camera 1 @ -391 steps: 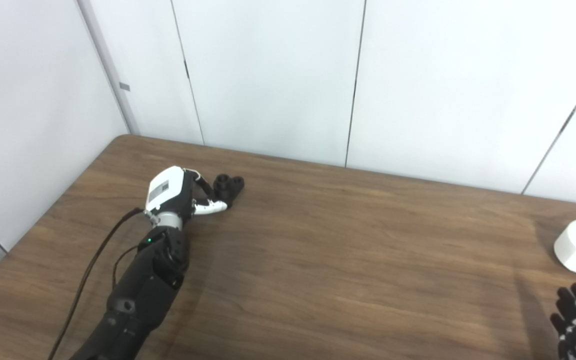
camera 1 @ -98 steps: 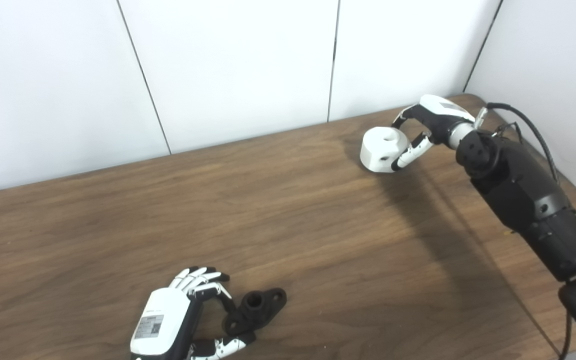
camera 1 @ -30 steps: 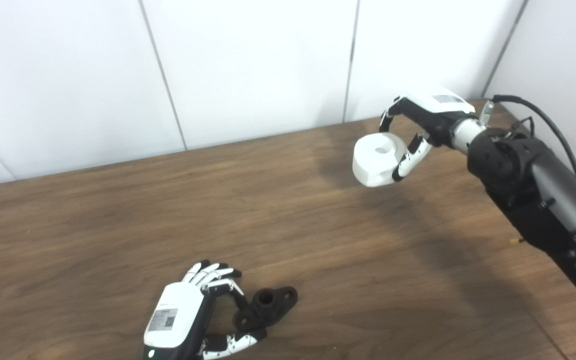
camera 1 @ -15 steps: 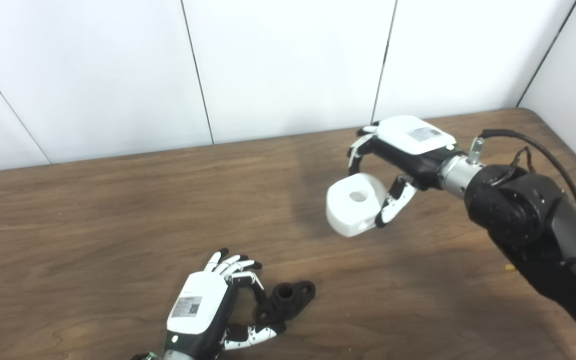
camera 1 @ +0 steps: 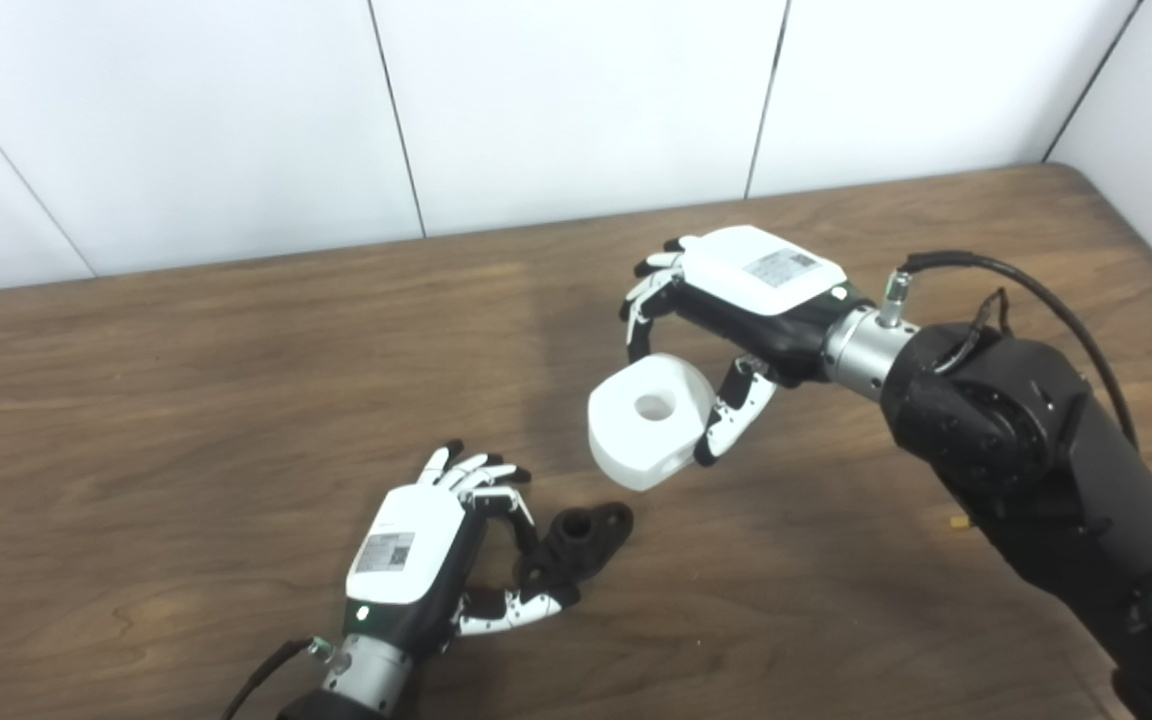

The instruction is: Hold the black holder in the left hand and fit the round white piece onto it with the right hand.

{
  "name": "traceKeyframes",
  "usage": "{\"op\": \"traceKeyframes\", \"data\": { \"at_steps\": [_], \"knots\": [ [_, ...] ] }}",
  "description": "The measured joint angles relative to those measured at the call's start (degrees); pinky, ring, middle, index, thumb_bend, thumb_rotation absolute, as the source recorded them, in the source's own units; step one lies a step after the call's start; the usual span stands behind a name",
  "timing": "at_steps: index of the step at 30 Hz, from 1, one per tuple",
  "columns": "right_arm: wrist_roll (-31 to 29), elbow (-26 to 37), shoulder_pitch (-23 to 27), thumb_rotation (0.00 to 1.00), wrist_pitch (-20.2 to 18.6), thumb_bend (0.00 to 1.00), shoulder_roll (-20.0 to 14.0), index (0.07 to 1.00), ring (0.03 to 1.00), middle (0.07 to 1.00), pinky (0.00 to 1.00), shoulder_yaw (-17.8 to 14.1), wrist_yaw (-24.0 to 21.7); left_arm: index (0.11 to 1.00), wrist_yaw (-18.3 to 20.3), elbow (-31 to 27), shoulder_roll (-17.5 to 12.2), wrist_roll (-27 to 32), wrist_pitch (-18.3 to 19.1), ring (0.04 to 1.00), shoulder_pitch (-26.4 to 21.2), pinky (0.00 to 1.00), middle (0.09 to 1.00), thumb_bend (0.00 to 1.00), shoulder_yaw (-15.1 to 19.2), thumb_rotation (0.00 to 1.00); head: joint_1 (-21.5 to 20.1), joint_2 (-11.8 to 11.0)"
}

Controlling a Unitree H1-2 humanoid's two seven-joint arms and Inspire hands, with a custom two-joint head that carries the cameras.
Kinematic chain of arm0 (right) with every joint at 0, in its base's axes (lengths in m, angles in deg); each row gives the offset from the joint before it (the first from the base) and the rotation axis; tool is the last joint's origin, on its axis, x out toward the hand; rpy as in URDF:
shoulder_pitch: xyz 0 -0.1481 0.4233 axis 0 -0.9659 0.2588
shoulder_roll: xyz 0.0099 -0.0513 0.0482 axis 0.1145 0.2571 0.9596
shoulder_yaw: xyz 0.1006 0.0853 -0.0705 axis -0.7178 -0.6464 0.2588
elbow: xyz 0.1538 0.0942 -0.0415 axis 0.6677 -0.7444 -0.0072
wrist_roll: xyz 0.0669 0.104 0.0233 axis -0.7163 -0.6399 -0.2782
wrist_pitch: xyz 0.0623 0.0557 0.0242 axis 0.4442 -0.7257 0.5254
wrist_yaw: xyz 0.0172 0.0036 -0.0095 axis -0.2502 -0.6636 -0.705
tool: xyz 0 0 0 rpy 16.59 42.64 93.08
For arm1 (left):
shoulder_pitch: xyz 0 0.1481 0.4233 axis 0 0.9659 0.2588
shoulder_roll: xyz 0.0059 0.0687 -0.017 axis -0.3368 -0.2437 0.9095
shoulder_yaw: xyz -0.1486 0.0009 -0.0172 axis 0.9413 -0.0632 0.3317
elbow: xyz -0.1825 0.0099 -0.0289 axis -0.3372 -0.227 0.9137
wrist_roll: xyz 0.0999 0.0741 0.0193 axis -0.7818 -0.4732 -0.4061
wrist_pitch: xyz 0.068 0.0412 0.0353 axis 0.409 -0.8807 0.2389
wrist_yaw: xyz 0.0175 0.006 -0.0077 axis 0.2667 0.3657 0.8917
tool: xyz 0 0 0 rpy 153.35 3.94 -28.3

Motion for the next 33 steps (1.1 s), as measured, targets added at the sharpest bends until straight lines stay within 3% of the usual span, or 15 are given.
{"op": "traceKeyframes", "data": {
  "at_steps": [9, 33],
  "knots": [
    [-0.09, 1.34, 0.54, 0.14, 0.44, 0.52, 2.77, 0.483, 0.906, 0.784, 0.95, -0.23, -2.9, 0.487, -0.48, 0.15, 0.11, -0.05, -0.21, 0.858, -0.31, 0.97, 0.784, 0.52, -0.49, 0.05, 0.62, 1.58],
    [-0.19, 1.57, 1.03, 0.14, 0.45, 0.52, 5.52, 0.484, 0.9, 0.786, 0.87, -0.6, -6.45, 0.486, -0.3, 0.15, 0.78, -0.43, 0.42, 0.856, -0.44, 0.98, 0.781, 0.52, -0.78, 0.05, 1.85, 3.43]
  ]
}}
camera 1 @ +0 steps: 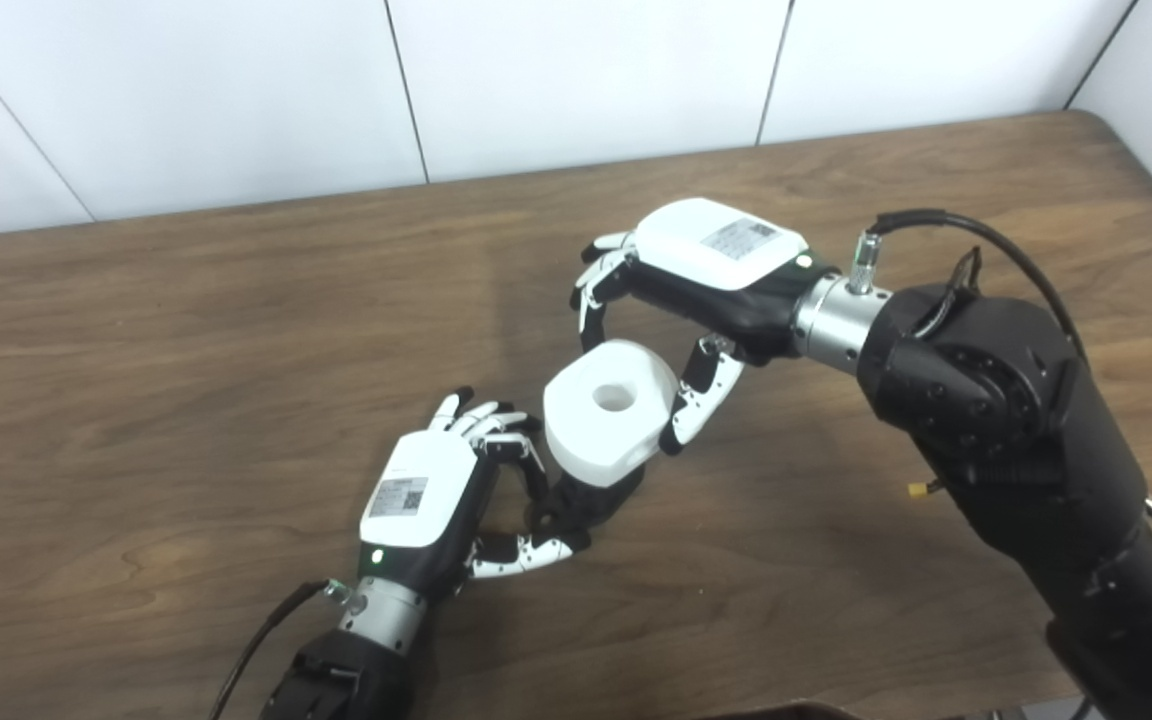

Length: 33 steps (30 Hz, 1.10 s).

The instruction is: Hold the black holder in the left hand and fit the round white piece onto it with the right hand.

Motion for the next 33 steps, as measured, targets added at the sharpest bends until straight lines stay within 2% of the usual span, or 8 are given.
{"op": "traceKeyframes", "data": {
  "at_steps": [33],
  "knots": [
    [2.33, -0.59, -2.66, 0.14, 1.41, 0.52, 4.39, 0.484, 0.915, 0.791, 0.84, 1.57, -0.04, 0.486, 0.85, -0.34, 0.32, -0.21, 0.46, 0.862, -0.12, 0.99, 0.786, 0.52, 0.01, 0.05, 0.7, 0.88]
  ]
}}
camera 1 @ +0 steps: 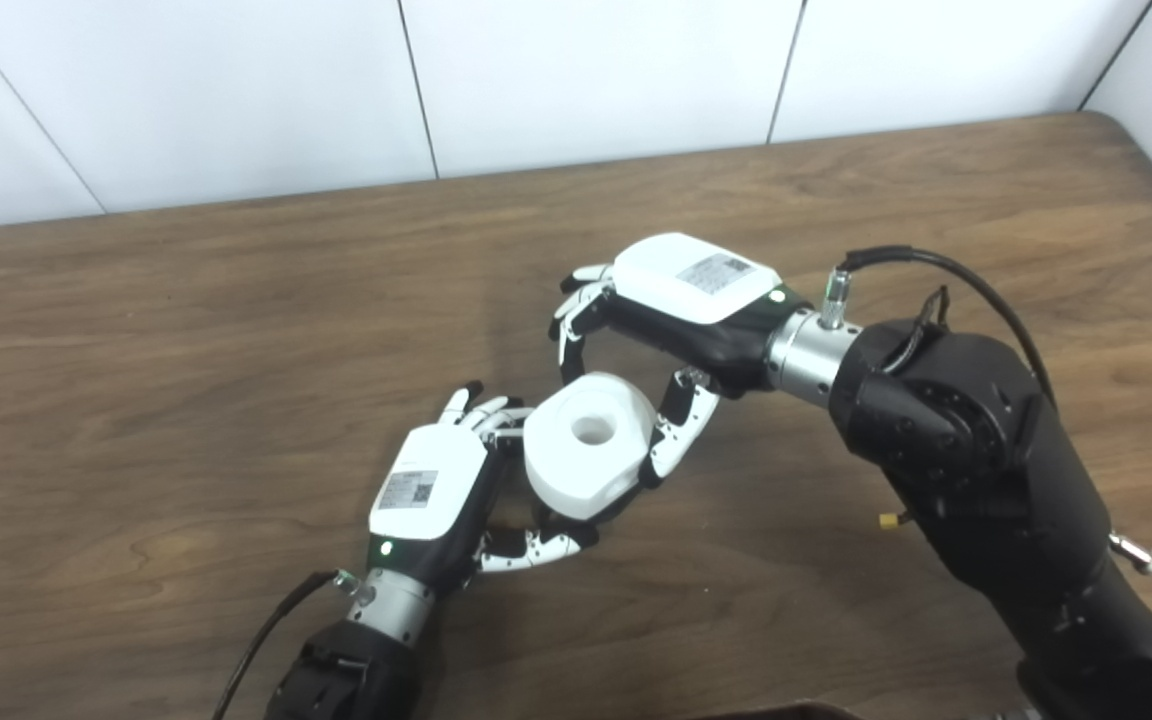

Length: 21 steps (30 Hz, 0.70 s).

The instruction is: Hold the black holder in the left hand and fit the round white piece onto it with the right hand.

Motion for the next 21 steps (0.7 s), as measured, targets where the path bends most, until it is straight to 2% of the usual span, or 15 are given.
{"op": "traceKeyframes", "data": {
  "at_steps": [21],
  "knots": [
    [-0.07, -0.1, -0.19, 0.14, -0.02, 0.52, -0.49, 0.484, 0.918, 0.789, 0.84, -0.59, -0.19, 0.486, 0.75, -0.58, 0.05, 0.0, 0.18, 0.86, 0.02, 1.0, 0.784, 0.52, 0.06, 0.05, -2.2, 0.26]
  ]
}}
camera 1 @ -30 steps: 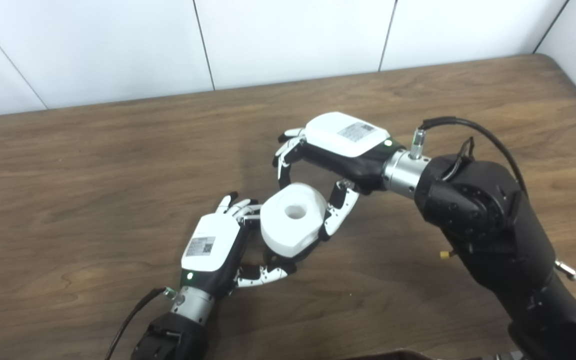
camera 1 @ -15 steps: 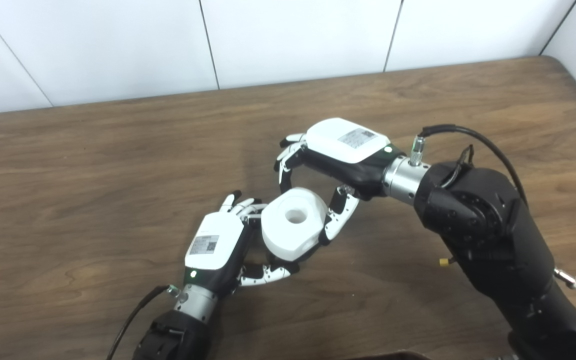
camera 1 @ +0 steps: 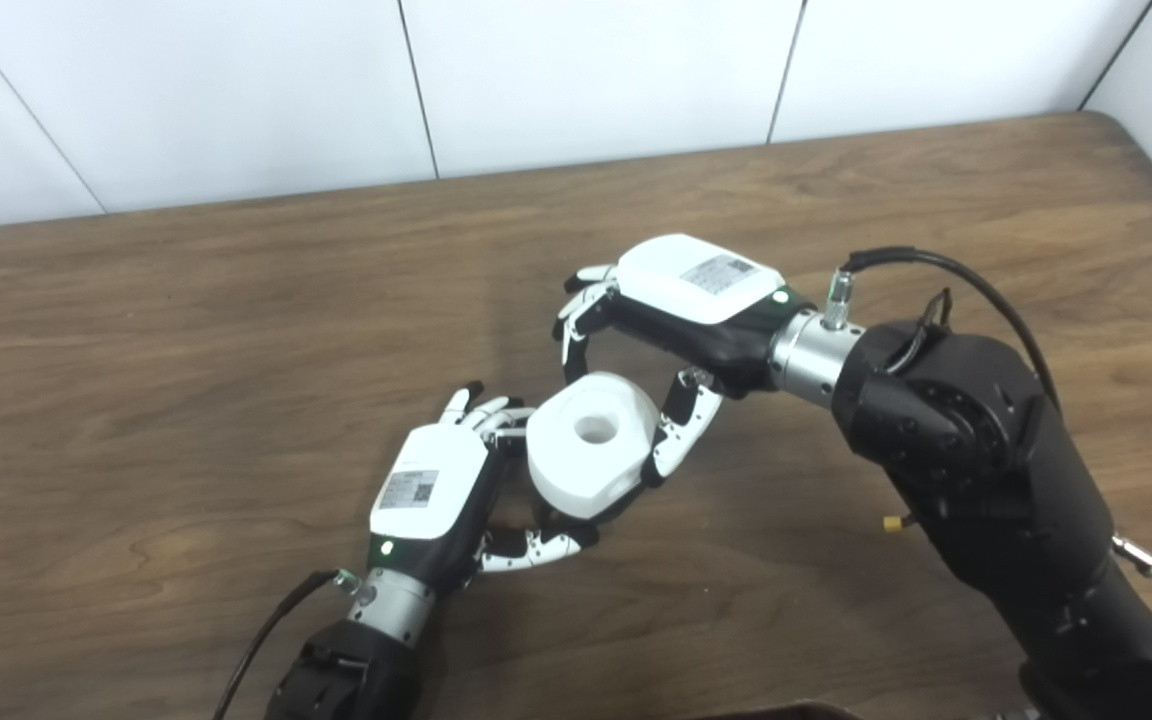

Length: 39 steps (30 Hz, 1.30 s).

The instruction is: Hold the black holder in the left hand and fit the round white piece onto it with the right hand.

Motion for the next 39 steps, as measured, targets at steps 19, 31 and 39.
{"op": "traceKeyframes", "data": {
  "at_steps": [19, 31, 39],
  "knots": [
    [-0.09, -0.09, 0.33, 0.14, 0.0, 0.52, -0.07, 0.484, 0.91, 0.78, 0.83, -0.73, -0.66, 0.486, 1.02, -0.47, 0.01, -0.02, 0.26, 0.86, 0.0, 1.0, 0.784, 0.52, 0.25, 0.05, -0.62, 0.18],
    [-0.02, -0.31, -0.44, 0.14, 0.03, 0.52, 0.51, 0.484, 0.917, 0.785, 0.83, 0.0, -0.62, 0.486, 1.18, -0.55, 0.12, -0.11, 0.21, 0.859, -0.02, 0.99, 0.782, 0.52, 0.28, 0.05, -0.27, -0.09],
    [-0.01, -0.41, -0.72, 0.14, 0.05, 0.52, 0.8, 0.484, 0.92, 0.786, 0.84, 0.0, -0.06, 0.486, 1.13, -0.54, 0.12, -0.13, 0.11, 0.857, -0.01, 1.0, 0.782, 0.52, 0.35, 0.05, -0.62, 0.09]
  ]
}}
